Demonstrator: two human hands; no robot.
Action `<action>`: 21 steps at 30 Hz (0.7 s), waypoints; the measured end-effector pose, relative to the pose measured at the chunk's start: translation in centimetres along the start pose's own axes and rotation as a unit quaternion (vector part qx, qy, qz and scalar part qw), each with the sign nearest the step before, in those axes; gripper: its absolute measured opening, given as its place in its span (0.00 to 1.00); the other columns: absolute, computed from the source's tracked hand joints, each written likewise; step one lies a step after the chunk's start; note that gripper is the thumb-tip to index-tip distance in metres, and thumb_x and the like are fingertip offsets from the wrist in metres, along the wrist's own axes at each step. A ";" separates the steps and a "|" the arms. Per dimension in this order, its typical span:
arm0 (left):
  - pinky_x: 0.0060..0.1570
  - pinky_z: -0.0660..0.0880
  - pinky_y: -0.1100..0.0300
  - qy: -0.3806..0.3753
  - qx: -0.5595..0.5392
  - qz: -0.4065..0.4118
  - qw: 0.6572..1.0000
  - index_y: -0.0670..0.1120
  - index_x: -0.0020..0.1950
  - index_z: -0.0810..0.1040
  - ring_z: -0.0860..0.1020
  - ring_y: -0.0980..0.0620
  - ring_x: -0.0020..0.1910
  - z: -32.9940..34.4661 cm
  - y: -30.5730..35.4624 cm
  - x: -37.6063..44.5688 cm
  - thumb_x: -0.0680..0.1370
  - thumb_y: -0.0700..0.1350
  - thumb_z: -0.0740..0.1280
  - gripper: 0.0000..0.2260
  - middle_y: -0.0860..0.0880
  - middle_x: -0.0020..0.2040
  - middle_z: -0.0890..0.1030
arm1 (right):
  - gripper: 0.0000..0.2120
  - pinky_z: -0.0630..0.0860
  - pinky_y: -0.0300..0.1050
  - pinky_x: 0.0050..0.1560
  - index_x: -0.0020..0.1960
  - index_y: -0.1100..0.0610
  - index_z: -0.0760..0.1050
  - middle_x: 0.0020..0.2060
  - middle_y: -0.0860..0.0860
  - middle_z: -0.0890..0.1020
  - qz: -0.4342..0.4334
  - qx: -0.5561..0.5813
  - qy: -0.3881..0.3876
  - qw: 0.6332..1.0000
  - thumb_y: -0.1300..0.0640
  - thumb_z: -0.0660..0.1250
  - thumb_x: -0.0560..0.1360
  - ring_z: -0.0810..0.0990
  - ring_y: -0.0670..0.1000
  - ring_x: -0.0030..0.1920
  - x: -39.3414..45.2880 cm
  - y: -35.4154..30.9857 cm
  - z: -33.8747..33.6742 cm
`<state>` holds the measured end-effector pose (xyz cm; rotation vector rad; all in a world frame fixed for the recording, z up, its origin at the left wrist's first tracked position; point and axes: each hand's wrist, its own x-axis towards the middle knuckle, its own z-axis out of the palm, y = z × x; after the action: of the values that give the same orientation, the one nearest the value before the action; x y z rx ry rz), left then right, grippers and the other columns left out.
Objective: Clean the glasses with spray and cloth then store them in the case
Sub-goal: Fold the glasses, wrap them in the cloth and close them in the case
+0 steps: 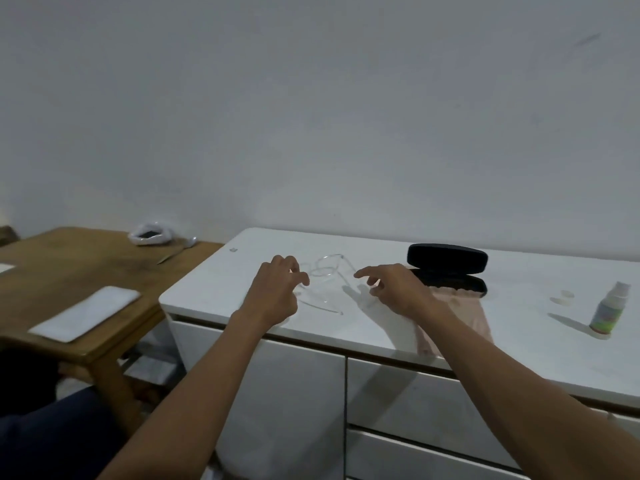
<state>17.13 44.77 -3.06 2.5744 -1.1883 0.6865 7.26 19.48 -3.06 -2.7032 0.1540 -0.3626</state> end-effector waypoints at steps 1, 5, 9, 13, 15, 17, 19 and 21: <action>0.43 0.75 0.50 -0.001 -0.004 -0.003 1.000 0.48 0.51 0.86 0.77 0.42 0.50 0.0 -0.2 -0.2 0.68 0.33 0.72 0.16 0.46 0.50 0.80 | 0.22 0.81 0.50 0.51 0.63 0.43 0.81 0.51 0.46 0.84 0.000 0.002 0.005 1.000 0.65 0.68 0.77 0.81 0.49 0.48 0.3 0.1 0.3; 0.38 0.78 0.51 0.016 -0.036 -0.016 0.999 0.46 0.48 0.86 0.77 0.46 0.50 0.3 -0.2 -0.3 0.75 0.41 0.73 0.04 0.48 0.48 0.79 | 0.16 0.76 0.44 0.51 0.60 0.47 0.84 0.53 0.48 0.87 -0.003 0.000 0.033 0.999 0.62 0.70 0.77 0.83 0.49 0.50 1.5 0.2 1.4; 0.33 0.79 0.51 0.071 -0.062 -0.040 0.995 0.44 0.44 0.86 0.79 0.44 0.45 1.3 -0.5 0.0 0.74 0.39 0.75 0.01 0.47 0.44 0.81 | 0.11 0.72 0.43 0.52 0.58 0.50 0.85 0.49 0.53 0.87 -0.017 0.004 0.077 0.997 0.60 0.71 0.78 0.83 0.53 0.53 2.2 0.0 1.9; 0.40 0.79 0.50 0.129 -0.124 -0.058 0.982 0.42 0.45 0.87 0.82 0.43 0.41 0.8 -0.7 1.0 0.74 0.37 0.74 0.03 0.45 0.43 0.84 | 0.08 0.78 0.50 0.53 0.52 0.55 0.85 0.46 0.52 0.87 -0.058 0.036 0.153 0.986 0.63 0.70 0.77 0.84 0.54 0.48 2.2 -1.1 0.7; 0.43 0.79 0.53 0.147 -0.172 -0.076 0.971 0.41 0.47 0.87 0.83 0.43 0.41 0.2 -0.2 1.8 0.75 0.37 0.74 0.04 0.44 0.43 0.86 | 0.05 0.79 0.48 0.51 0.49 0.56 0.85 0.44 0.48 0.86 -0.048 0.085 0.185 0.978 0.63 0.72 0.76 0.84 0.52 0.44 2.0 -1.2 -0.5; 0.45 0.79 0.53 0.162 -0.231 -0.104 0.954 0.42 0.48 0.87 0.84 0.46 0.42 -0.1 0.7 2.8 0.75 0.37 0.74 0.04 0.45 0.43 0.86 | 0.03 0.78 0.44 0.45 0.48 0.55 0.84 0.41 0.46 0.85 -0.029 0.117 0.194 0.974 0.61 0.72 0.76 0.84 0.50 0.42 1.7 -0.9 -1.7; 0.47 0.80 0.51 0.162 -0.298 -0.127 0.932 0.43 0.48 0.88 0.84 0.48 0.42 -0.1 1.9 3.9 0.74 0.37 0.75 0.04 0.46 0.43 0.87 | 0.03 0.77 0.41 0.40 0.46 0.53 0.83 0.39 0.47 0.85 -0.006 0.141 0.196 0.970 0.60 0.72 0.76 0.85 0.49 0.41 1.1 -0.2 -3.2; 0.49 0.81 0.50 0.148 -0.349 -0.136 0.915 0.42 0.48 0.88 0.85 0.50 0.41 -0.1 3.5 4.8 0.74 0.37 0.75 0.04 0.47 0.43 0.87 | 0.02 0.81 0.45 0.42 0.46 0.52 0.83 0.39 0.48 0.86 0.018 0.158 0.203 0.966 0.59 0.73 0.76 0.85 0.49 0.41 0.0 0.9 -4.6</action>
<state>17.15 39.36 -0.57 1.8961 -0.7637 0.4531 5.99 16.92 0.59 -2.2804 0.2371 -0.8510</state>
